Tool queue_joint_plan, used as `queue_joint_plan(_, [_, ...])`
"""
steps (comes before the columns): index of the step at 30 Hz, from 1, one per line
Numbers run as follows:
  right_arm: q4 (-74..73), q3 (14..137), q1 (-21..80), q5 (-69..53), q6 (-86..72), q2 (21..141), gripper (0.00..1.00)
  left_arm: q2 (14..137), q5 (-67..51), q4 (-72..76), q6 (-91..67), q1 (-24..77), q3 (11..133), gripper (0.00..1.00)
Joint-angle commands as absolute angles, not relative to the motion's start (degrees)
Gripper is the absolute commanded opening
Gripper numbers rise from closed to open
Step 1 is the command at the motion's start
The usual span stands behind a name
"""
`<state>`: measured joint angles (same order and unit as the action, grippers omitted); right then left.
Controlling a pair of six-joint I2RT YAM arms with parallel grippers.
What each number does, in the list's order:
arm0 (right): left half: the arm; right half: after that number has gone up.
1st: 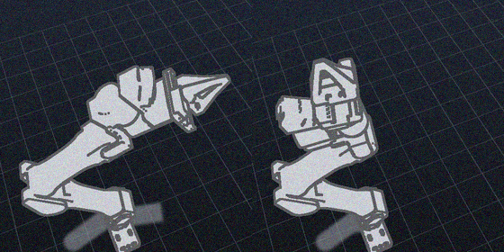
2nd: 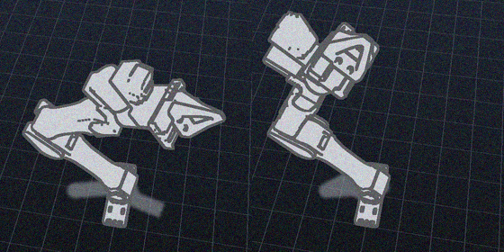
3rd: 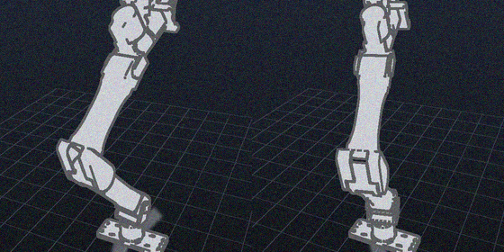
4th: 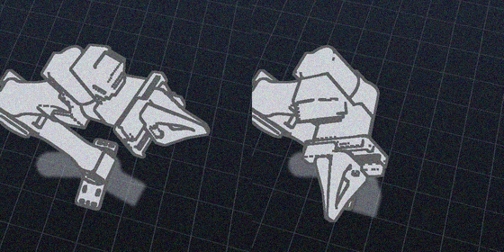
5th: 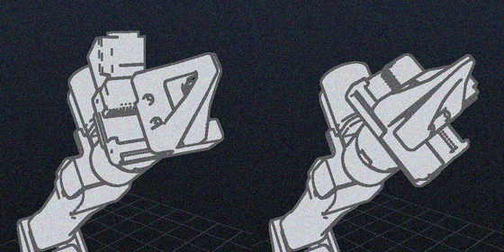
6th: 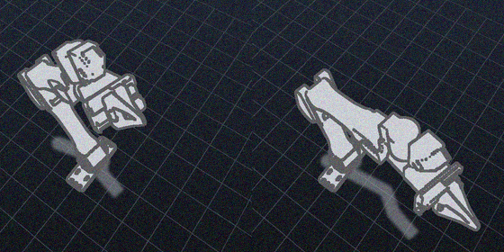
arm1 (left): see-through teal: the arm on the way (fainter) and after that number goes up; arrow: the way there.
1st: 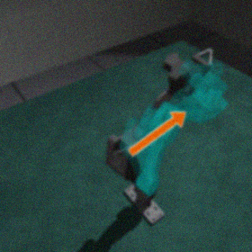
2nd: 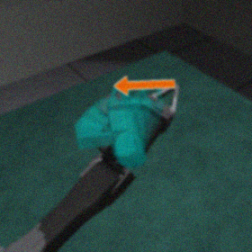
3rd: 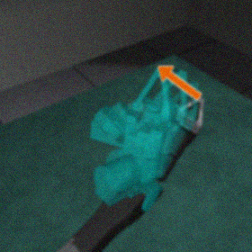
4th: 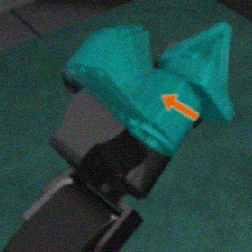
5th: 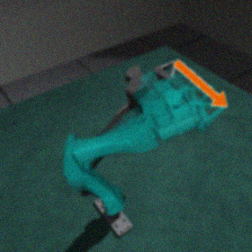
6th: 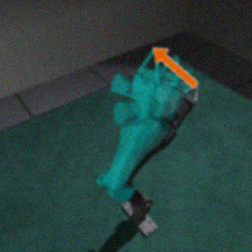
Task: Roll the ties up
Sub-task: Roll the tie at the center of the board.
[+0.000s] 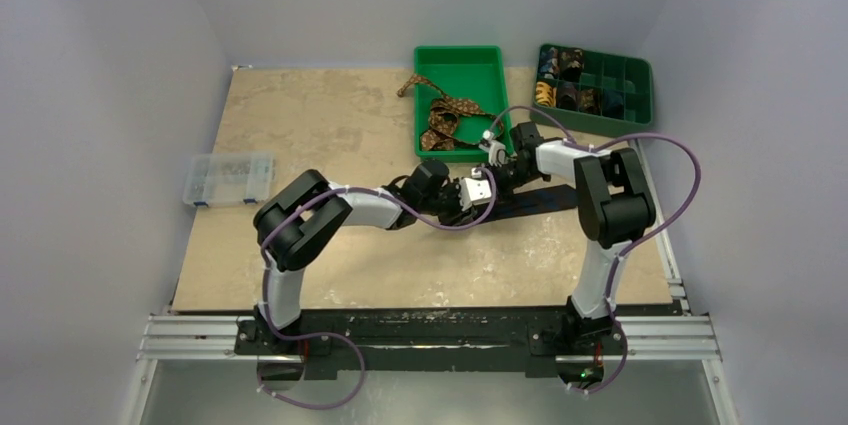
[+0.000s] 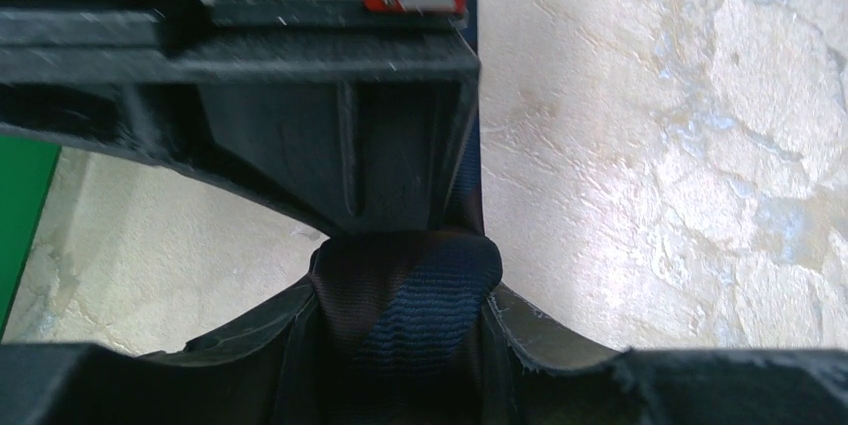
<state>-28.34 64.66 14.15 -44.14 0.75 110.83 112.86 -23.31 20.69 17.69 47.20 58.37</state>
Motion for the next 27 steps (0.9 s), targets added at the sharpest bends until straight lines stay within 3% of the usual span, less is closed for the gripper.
queue_joint_plan(1, [-35.8, 66.7, 12.3, -43.3, 5.8, 112.0, 0.28, 113.9, -22.1, 2.5, 22.1, 47.8, 58.1, 0.13])
queue_joint_plan(12, [-42.1, 67.7, 8.1, -48.4, 9.7, 106.1, 0.35, 114.6, -22.8, -11.8, 23.4, 46.5, 63.3, 0.12])
queue_joint_plan(23, [-43.9, 72.8, 4.5, -45.1, 11.6, 107.7, 0.34, 113.5, -22.7, -24.7, 28.8, 45.0, 66.4, 0.12])
queue_joint_plan(27, [-44.5, 70.3, 4.6, -50.5, 9.2, 105.8, 0.36, 113.5, -24.3, -27.0, 29.9, 44.4, 67.6, 0.13])
